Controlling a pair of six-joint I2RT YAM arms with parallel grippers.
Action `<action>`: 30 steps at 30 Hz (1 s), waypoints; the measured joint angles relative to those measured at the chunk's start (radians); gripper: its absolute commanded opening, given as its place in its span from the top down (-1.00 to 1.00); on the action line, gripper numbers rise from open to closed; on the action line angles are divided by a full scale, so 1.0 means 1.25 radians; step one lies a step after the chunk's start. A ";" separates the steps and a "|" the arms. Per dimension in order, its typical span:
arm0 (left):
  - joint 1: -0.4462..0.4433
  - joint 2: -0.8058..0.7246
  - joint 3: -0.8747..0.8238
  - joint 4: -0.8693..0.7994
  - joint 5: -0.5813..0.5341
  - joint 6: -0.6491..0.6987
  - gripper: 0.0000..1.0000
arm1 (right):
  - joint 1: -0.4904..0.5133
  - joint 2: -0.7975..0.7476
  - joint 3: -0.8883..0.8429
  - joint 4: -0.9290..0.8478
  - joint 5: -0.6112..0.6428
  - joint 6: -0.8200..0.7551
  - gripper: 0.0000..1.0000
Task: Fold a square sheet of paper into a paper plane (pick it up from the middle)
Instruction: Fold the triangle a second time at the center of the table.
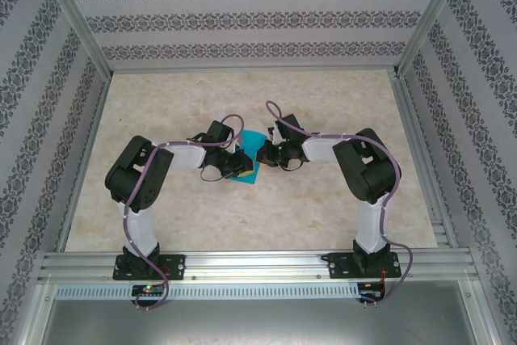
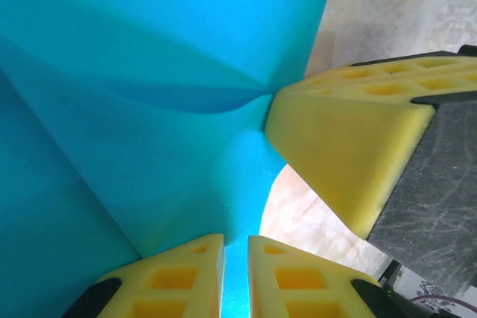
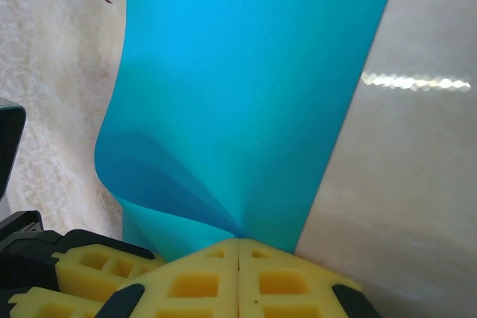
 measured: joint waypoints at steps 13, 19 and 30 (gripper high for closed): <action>-0.001 0.007 0.014 -0.025 -0.003 0.015 0.68 | 0.000 -0.081 0.000 -0.072 0.063 -0.023 0.70; -0.004 0.007 0.019 -0.036 -0.011 0.018 0.70 | 0.006 -0.100 0.009 -0.090 0.069 -0.036 0.83; -0.005 0.008 0.023 -0.045 -0.019 0.022 0.72 | 0.034 -0.031 0.067 -0.106 0.062 -0.039 0.87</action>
